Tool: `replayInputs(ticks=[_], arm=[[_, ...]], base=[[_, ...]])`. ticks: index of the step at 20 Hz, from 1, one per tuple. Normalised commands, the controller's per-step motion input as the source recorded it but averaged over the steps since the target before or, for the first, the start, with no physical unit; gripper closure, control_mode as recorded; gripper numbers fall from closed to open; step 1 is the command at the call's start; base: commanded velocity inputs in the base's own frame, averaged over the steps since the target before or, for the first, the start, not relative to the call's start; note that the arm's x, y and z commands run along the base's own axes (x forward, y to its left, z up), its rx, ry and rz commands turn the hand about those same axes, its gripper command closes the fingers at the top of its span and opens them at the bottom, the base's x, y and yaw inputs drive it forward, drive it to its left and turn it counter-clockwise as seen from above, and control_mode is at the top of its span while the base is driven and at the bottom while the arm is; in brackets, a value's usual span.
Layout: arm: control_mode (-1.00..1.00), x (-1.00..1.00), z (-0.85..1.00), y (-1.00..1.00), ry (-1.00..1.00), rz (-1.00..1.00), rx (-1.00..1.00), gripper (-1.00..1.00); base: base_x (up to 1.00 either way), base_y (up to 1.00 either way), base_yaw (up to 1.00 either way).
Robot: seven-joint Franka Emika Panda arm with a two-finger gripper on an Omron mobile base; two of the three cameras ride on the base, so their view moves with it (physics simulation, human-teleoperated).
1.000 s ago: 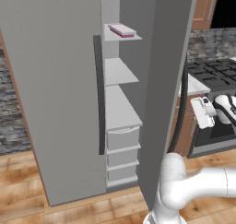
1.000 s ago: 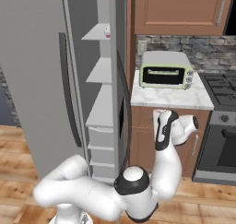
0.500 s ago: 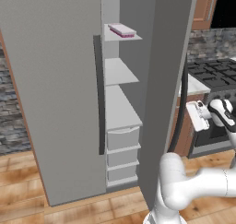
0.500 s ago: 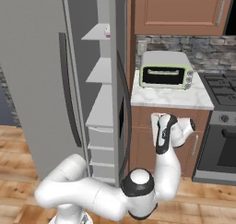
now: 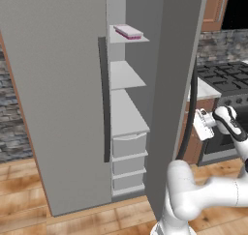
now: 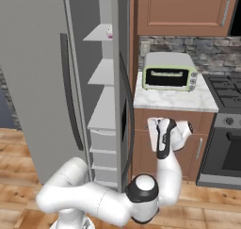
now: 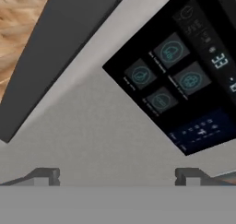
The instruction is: The ice cube tray has been filled with water. Take the tray and place it in the freezer to make ice. Close the freezer door after placing the tray.
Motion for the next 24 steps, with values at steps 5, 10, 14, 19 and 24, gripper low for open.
replayInputs(ticks=[5,10,14,19,24], arm=[[-1.00,0.00,-0.18,0.49,-0.01,0.11,0.00,-1.00],[-1.00,0.00,-0.22,0.48,-0.04,0.13,0.00,-1.00],[-1.00,0.00,-0.18,0.40,-0.04,0.18,0.04,-1.00],[-1.00,0.00,-0.12,0.44,-0.06,0.21,0.09,-1.00],[-1.00,0.00,-0.21,0.54,-0.15,0.23,0.11,-1.00]], base=[[0.00,0.00,0.00],[0.00,0.00,0.00],[0.00,0.00,0.00],[0.00,0.00,0.00],[0.00,0.00,0.00]])
